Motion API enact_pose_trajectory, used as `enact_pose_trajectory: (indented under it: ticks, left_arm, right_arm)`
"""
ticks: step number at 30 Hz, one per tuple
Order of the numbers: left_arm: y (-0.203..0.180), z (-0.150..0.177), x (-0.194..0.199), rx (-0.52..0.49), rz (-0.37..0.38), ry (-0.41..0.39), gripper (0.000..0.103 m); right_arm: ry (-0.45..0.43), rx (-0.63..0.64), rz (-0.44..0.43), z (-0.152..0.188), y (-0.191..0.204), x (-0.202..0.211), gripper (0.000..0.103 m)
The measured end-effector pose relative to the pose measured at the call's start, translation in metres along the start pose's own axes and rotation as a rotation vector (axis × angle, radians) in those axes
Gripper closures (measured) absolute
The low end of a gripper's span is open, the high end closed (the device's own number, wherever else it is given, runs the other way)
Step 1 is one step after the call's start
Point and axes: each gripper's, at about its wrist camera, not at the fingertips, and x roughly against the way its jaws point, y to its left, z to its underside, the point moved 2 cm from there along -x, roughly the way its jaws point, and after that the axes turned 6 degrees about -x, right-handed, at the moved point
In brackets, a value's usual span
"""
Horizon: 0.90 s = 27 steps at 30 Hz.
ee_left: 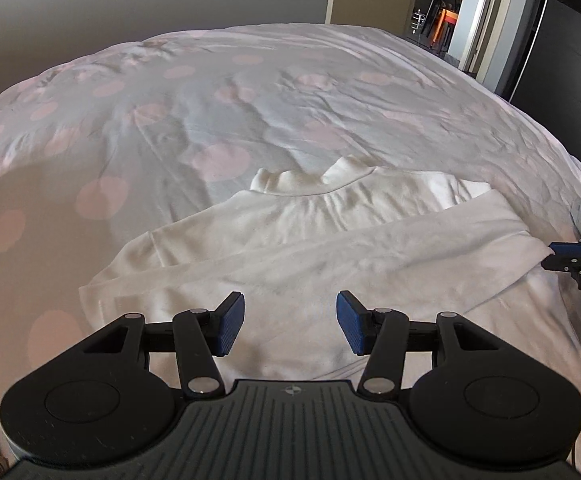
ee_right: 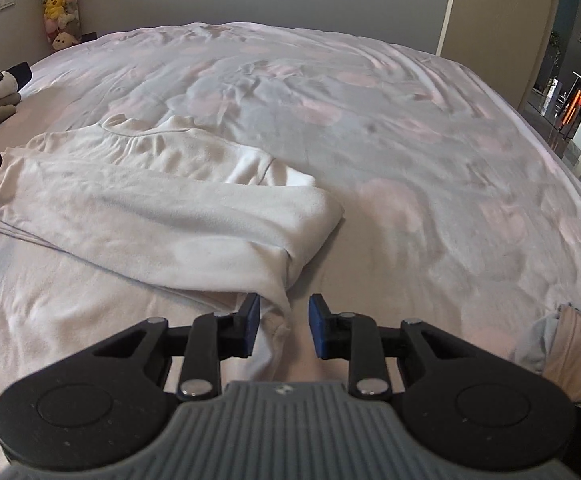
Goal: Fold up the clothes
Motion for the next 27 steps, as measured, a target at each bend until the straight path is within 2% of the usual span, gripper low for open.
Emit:
enact_pose_trajectory:
  ticks: [1,5,8,12,16,19,21,25,27]
  left_arm:
    - [-0.004,-0.001,-0.002,-0.007,0.002,0.003,0.054]
    - [-0.013,-0.002,-0.006,-0.034,0.003,0.018,0.054]
    - [-0.013,0.004,-0.008,-0.033,-0.005,0.033,0.054]
    - [-0.002,0.016,-0.005,0.005,-0.018,0.055,0.054]
    - [0.015,0.027,0.008,-0.001,-0.050,0.047,0.054]
    - [0.033,0.034,0.011,0.005,-0.086,0.056,0.054]
    - [0.048,0.039,0.010,0.030,-0.111,0.059,0.054]
    - [0.074,0.046,0.007,0.096,-0.131,0.044,0.054]
    - [0.083,0.049,0.004,0.114,-0.134,0.043,0.054]
  right_arm:
    - [-0.004,0.000,-0.002,0.002,-0.001,0.000,0.094]
    - [-0.019,-0.001,-0.011,0.010,-0.003,0.000,0.096]
    - [0.027,-0.006,0.007,0.028,-0.011,-0.005,0.096]
    - [0.026,-0.075,-0.015,0.022,-0.019,0.004,0.095]
    - [0.021,-0.144,-0.040,0.014,-0.026,0.013,0.086]
    - [0.017,-0.197,-0.058,0.008,-0.031,0.020,0.085]
    - [0.006,-0.235,-0.066,0.000,-0.035,0.024,0.078]
    - [-0.003,-0.330,-0.065,-0.026,-0.045,0.010,0.066]
    - [0.007,-0.394,-0.079,-0.038,-0.050,-0.004,0.064]
